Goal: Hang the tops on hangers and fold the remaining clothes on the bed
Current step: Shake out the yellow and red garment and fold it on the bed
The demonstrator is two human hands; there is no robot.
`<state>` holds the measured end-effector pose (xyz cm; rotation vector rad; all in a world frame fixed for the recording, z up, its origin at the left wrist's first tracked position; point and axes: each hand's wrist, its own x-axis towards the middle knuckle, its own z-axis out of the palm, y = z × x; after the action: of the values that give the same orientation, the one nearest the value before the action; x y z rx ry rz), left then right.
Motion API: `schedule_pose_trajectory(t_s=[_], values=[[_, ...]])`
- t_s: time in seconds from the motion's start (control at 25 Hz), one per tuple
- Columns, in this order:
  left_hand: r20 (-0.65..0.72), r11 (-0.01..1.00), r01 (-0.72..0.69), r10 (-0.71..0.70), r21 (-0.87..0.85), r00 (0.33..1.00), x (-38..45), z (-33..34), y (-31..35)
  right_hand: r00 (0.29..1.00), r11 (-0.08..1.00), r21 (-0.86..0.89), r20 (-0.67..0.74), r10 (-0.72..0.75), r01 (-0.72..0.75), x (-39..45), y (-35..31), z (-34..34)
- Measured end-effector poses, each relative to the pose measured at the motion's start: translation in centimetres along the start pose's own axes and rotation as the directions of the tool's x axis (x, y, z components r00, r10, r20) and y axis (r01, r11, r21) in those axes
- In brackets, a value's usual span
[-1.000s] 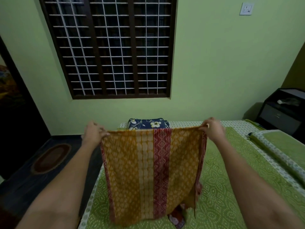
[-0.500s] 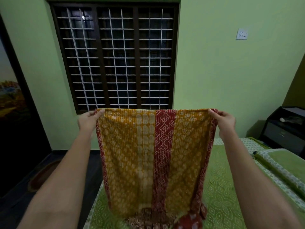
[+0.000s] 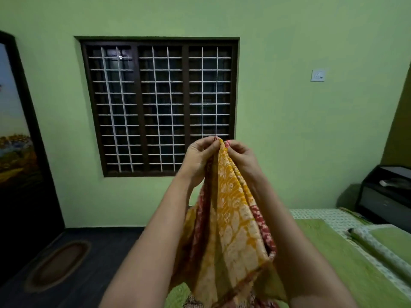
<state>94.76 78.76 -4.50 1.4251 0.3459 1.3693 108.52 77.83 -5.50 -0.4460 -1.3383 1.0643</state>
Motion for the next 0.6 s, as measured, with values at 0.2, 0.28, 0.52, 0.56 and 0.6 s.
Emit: schedule_pose_trajectory(t_s=[0.2,0.28,0.52,0.56,0.6], values=[[0.089,0.998,0.057,-0.056,-0.009,0.994,0.1,-0.4,-1.1,0.999,1.0,0.006,0.012,-0.029,0.029,-0.4,-0.2,-0.6],[0.086,0.997,0.069,-0.067,-0.017,0.994,-0.2,0.0,-0.6,0.999,0.999,0.01,0.028,-0.033,0.033,-0.3,-0.2,-0.8],[0.191,0.985,0.134,-0.153,0.11,0.97,-0.5,-0.2,0.3,0.998,0.99,-0.126,0.007,0.062,-0.061,-0.6,-0.5,-1.6],[0.215,0.98,0.138,-0.166,0.141,0.962,-0.5,-0.4,0.4,0.997,0.983,-0.169,0.002,0.076,-0.075,-0.7,-0.7,-1.8],[0.227,0.976,0.131,-0.168,0.173,0.959,-0.5,-0.6,0.4,0.996,0.968,-0.234,-0.01,0.092,-0.092,-0.8,-1.0,-1.9]])
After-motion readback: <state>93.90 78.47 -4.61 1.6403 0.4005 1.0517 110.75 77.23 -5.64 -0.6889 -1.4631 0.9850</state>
